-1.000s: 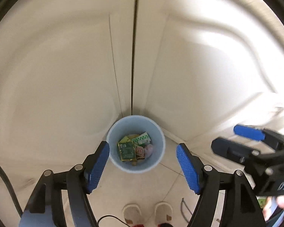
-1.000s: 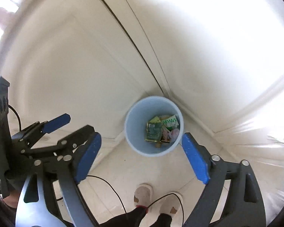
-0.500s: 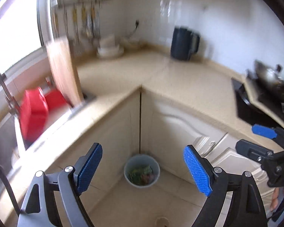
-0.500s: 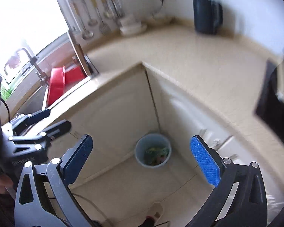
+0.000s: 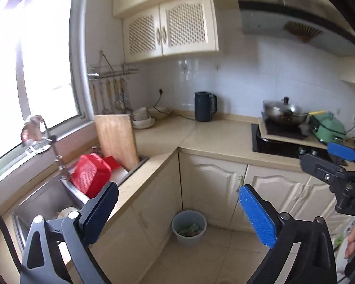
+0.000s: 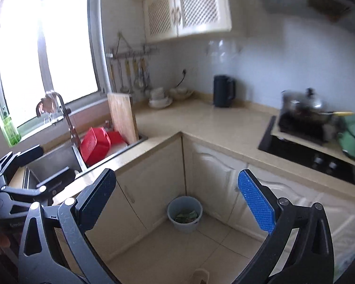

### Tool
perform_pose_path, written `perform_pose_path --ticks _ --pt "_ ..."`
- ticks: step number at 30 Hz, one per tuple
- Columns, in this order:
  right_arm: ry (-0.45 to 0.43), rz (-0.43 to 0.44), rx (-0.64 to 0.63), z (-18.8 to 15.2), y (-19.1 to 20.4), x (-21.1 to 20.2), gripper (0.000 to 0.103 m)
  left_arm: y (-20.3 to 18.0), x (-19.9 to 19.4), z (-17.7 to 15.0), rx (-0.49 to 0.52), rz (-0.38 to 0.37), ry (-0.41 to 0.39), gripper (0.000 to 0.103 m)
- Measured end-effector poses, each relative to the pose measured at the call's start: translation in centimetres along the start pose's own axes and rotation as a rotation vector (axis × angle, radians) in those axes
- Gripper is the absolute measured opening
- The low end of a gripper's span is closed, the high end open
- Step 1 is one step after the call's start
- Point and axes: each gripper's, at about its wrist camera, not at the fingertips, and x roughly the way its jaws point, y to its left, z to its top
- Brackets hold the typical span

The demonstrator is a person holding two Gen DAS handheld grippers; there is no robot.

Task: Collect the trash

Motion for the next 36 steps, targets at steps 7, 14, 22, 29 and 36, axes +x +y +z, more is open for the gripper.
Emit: perform_pose_path --ticks 7,14,22,29,36 --pt "-0.060 -0.109 0.019 -2.4 4.4 -13.2 0.103 3.7 -18.9 -3.7 -0.033 -0.039 -0.037 0.102" --pt "-0.077 -0.109 -0.014 -5.2 5.9 -19.6 0.103 3.6 -27.2 -7.2 -0.053 -0.034 -0.014 0.102" --pt "-0.039 -0.050 -0.017 -9.7 3.4 -23.5 0.103 0.8 -32.3 -11.8 -0.079 0.036 0.071 0.102" --pt "0.034 -0.001 -0.030 -13.1 2.3 -27.2 0.103 -2.1 -38.9 -13.1 -0.064 0.044 0.107 0.102" --pt "-0.009 -0.005 -0.038 -13.9 2.3 -31.5 0.103 -3.4 -46.7 -13.5 -0.071 0.068 0.069 0.102"
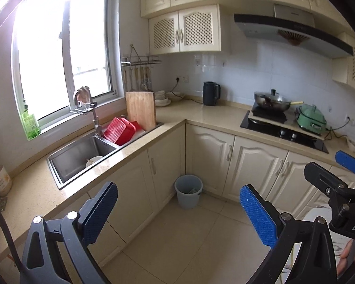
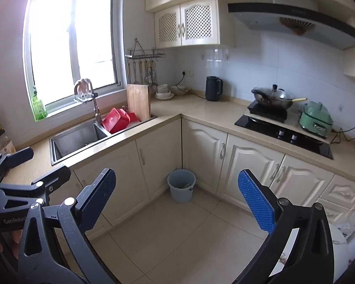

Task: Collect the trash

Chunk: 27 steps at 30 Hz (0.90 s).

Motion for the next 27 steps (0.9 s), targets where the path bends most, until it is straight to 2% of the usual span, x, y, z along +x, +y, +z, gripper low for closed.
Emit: perform_pose_path --ticks 10,20,27 --pt "-0.067 -0.009 -0.026 -2.0 2.4 -7.0 0.103 -1.4 -15.0 -5.8 -0.023 0.024 -0.074 0.102" --pt "-0.177 -0.059 -0.066 -5.0 6.4 -16.4 0.103 -5.1 -30.6 -13.8 -0.038 0.018 -0.156 0.102" --pt "-0.220 -0.088 -0.056 -6.1 7.3 -20.2 0.103 -7.1 -37.7 -17.3 -0.033 -0.002 -0.208 0.102"
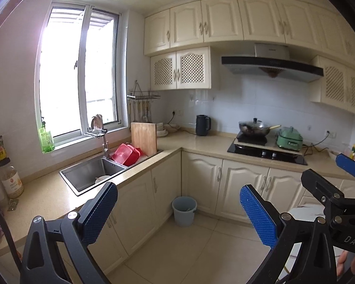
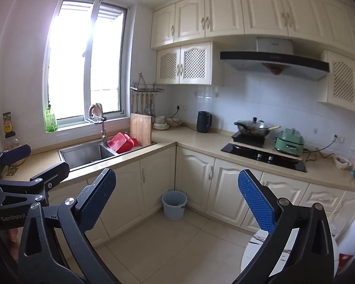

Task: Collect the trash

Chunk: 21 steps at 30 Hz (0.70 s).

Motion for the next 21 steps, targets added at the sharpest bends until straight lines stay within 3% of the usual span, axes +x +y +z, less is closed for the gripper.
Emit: perform_pose_path --ticks 7,21 --pt "-0.036 -0.036 0.001 0.3 -0.3 -2.0 0.103 0.9 -2.1 -0.2 0.000 -0.019 -0.010 0.102" --pt "-0.025 -0.049 -0.002 0.2 -0.3 -2.8 0.103 9.5 1.3 1.9 0.005 -0.062 0.001 0.102"
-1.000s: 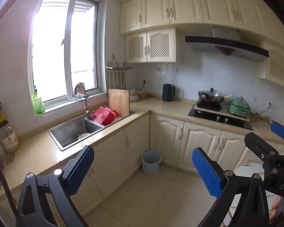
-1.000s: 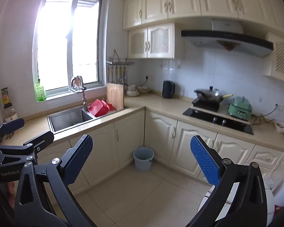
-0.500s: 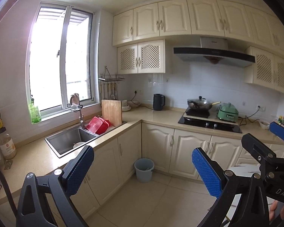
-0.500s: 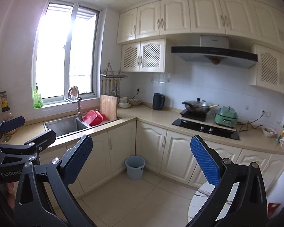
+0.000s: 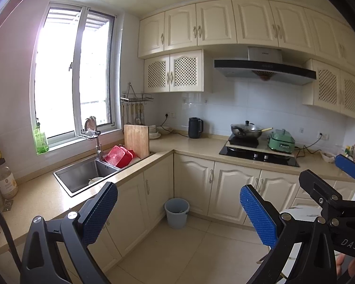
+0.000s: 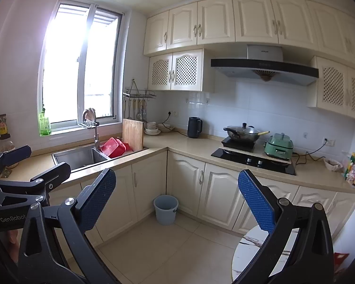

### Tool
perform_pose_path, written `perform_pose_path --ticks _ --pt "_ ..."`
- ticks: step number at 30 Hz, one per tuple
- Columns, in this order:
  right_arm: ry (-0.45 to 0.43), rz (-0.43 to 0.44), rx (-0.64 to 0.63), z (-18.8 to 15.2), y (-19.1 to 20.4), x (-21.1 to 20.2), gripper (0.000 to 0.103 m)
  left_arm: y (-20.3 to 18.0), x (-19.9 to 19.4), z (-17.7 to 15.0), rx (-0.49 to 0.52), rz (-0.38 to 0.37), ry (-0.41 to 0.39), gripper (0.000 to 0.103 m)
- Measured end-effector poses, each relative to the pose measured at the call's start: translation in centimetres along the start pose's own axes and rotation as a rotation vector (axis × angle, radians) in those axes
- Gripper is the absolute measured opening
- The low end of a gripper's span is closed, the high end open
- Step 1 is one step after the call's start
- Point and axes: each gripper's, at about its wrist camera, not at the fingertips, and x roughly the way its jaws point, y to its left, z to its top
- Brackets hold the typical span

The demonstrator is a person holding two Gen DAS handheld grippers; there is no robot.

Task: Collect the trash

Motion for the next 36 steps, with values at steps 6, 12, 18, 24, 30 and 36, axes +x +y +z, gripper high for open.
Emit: perform_pose_path --ticks 6,12,18,24,30,36 --pt "0.011 0.001 0.001 0.0 -0.1 0.2 0.103 0.7 0.6 0.2 0.006 -0.003 0.000 0.102" --pt "0.022 -0.002 0.003 -0.1 -0.2 0.5 0.103 1.7 1.3 0.3 0.013 -0.011 0.005 0.102" --pt "0.027 -0.001 0.004 -0.1 0.0 0.7 0.103 2.8 2.2 0.5 0.016 -0.015 0.011 0.102" --pt "0.031 -0.002 0.003 -0.1 0.0 0.9 0.103 3.0 2.7 0.5 0.017 -0.015 0.011 0.102" --pt "0.034 -0.002 0.003 0.0 -0.2 1.0 0.103 2.6 3.0 0.5 0.017 -0.013 0.012 0.102" --pt "0.037 0.001 0.002 -0.1 -0.2 1.1 0.103 4.9 4.2 0.4 0.021 -0.018 0.012 0.102"
